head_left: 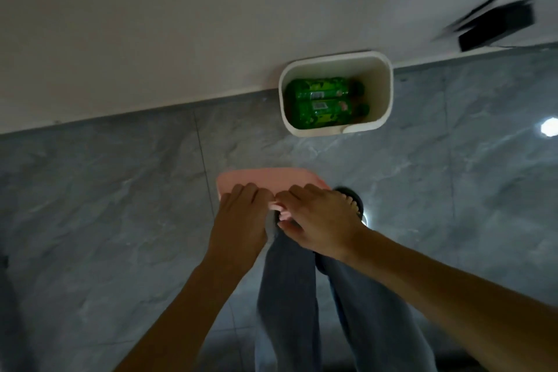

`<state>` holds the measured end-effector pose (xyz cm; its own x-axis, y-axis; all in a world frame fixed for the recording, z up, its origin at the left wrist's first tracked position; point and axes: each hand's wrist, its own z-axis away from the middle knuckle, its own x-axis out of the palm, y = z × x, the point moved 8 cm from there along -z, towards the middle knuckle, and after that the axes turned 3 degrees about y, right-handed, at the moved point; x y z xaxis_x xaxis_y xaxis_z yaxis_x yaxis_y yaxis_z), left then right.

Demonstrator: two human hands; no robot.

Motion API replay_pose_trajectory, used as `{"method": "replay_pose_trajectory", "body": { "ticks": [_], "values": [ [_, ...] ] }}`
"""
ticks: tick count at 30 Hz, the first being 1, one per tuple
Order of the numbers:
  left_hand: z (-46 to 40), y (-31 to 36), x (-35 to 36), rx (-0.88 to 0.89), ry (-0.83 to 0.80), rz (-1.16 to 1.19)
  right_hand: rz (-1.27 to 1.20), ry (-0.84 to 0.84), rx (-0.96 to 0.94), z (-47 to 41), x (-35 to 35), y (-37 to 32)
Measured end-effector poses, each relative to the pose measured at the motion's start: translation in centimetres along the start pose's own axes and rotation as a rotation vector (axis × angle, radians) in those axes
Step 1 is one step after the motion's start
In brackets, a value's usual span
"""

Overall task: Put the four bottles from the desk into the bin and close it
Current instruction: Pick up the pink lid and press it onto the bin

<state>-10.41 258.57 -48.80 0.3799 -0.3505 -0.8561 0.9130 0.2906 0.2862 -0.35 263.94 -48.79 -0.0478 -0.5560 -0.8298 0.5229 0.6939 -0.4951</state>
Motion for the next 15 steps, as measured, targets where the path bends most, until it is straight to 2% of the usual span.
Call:
{"method": "replay_pose_trajectory", "body": {
  "ticks": [5,9,12,15],
  "values": [
    [-3.9,5.3,-8.5,0.185,0.094,-0.072,-0.129,0.146,0.181,0.8,-6.9,2.5],
    [-8.0,10.6,-13.0,0.374,0.255,-0.13,-0.349,0.387,0.389,1.7,-10.7,7.0],
    [-10.6,13.1,-13.1,0.399,0.283,-0.041,-0.686,0.541,0.662,3.1,-9.9,10.7],
    [-12.8,12.7,-10.2,0.323,0.205,0.026,-1.084,0.652,0.915,3.8,-6.6,13.7]
  ]
}}
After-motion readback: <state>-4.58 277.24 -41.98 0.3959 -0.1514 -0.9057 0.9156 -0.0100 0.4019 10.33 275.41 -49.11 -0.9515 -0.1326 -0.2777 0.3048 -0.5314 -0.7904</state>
